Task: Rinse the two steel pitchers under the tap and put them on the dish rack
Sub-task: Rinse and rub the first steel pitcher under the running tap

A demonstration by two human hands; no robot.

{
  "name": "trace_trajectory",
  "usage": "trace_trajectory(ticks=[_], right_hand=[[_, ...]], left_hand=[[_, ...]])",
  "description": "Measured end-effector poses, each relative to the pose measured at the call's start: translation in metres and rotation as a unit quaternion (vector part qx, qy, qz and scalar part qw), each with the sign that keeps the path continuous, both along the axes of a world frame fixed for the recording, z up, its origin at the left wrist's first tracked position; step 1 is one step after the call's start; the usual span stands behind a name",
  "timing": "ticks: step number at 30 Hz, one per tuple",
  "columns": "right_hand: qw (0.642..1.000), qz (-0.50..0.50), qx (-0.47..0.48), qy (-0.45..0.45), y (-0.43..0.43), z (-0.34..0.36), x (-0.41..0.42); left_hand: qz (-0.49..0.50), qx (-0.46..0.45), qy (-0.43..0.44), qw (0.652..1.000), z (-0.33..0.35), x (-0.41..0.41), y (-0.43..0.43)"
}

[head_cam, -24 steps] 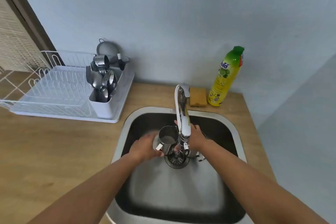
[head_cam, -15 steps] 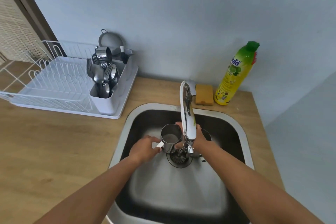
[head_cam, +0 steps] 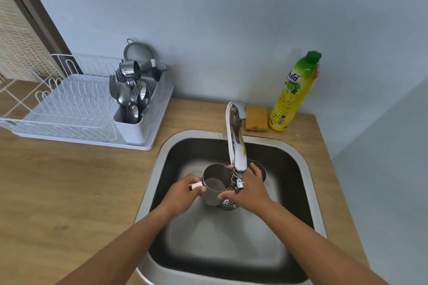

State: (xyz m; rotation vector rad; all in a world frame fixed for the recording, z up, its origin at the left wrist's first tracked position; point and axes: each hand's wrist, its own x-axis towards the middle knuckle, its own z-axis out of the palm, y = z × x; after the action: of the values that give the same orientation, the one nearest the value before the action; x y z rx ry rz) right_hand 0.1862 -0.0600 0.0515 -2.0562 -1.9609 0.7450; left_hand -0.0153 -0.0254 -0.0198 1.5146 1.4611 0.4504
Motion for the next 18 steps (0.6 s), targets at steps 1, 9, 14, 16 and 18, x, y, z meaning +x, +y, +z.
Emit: trace_trajectory(ticks=[1, 9, 14, 16, 18], right_hand=[[1.000, -0.013, -0.002, 0.002, -0.004, -0.002, 0.001], [0.997, -0.064, -0.007, 0.029, -0.012, -0.016, 0.019], [0.995, -0.025, -0.079, 0.059, 0.002, -0.002, 0.046], [0.995, -0.035, -0.041, 0.088, 0.015, 0.016, 0.060], [0.991, -0.064, 0.061, 0.104, 0.033, 0.038, 0.069]], left_hand=[[-0.002, -0.004, -0.015, 1.000, 0.002, 0.001, -0.003], [0.008, 0.027, -0.058, 0.998, 0.024, 0.013, -0.018], [-0.012, 0.040, -0.048, 0.998, 0.033, 0.009, -0.020], [-0.011, 0.045, -0.049, 0.998, 0.035, 0.010, -0.022], [-0.008, 0.050, -0.048, 0.998, 0.038, 0.012, -0.024]])
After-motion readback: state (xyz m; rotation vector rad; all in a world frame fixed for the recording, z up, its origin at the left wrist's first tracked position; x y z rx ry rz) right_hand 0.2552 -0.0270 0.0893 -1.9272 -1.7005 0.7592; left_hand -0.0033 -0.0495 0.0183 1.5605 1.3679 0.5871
